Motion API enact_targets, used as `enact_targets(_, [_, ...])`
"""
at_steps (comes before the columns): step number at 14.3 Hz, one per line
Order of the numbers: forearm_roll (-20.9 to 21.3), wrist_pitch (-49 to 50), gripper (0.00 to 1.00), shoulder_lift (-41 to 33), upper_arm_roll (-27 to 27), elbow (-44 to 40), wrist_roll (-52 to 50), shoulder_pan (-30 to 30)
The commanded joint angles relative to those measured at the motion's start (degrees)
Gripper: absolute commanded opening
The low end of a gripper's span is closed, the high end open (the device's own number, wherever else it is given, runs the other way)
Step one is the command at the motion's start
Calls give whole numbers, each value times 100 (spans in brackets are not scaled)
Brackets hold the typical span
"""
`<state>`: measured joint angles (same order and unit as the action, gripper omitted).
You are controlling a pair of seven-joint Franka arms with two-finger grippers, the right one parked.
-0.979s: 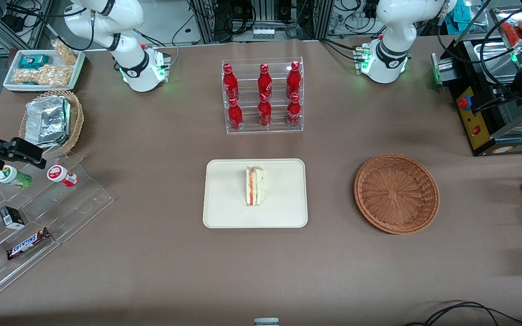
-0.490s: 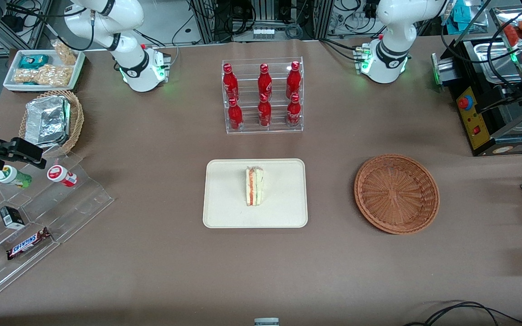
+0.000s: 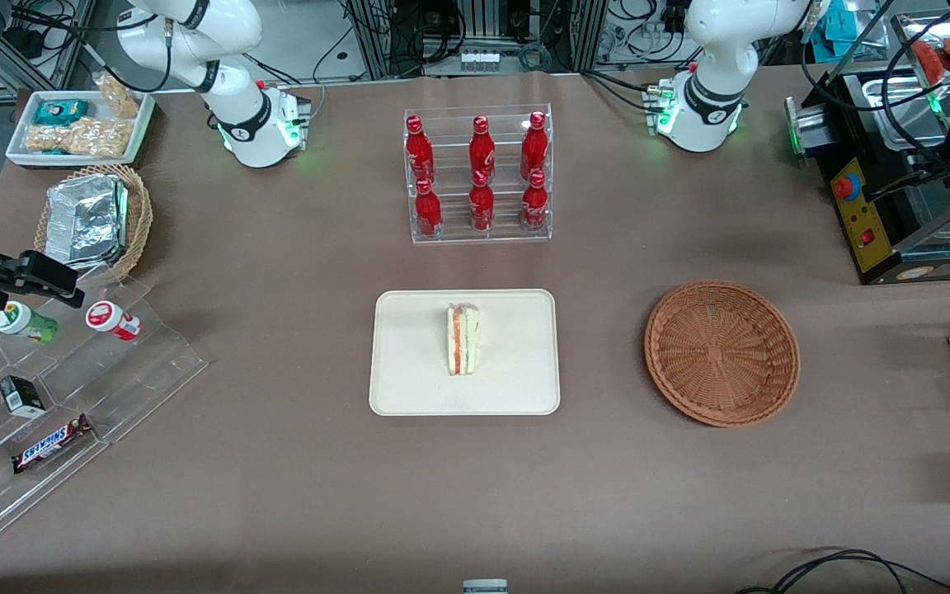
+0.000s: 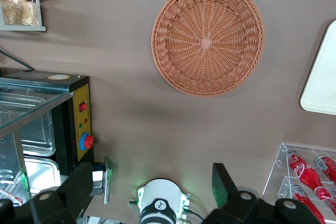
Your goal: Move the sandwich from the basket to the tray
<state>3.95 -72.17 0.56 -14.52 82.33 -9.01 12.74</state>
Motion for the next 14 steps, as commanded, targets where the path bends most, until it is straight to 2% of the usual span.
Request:
enact_targets(1, [70,27,100,-136,-33,117,84,27])
enact_targets(14, [9,-16,100,-74,-33,46,-4,27])
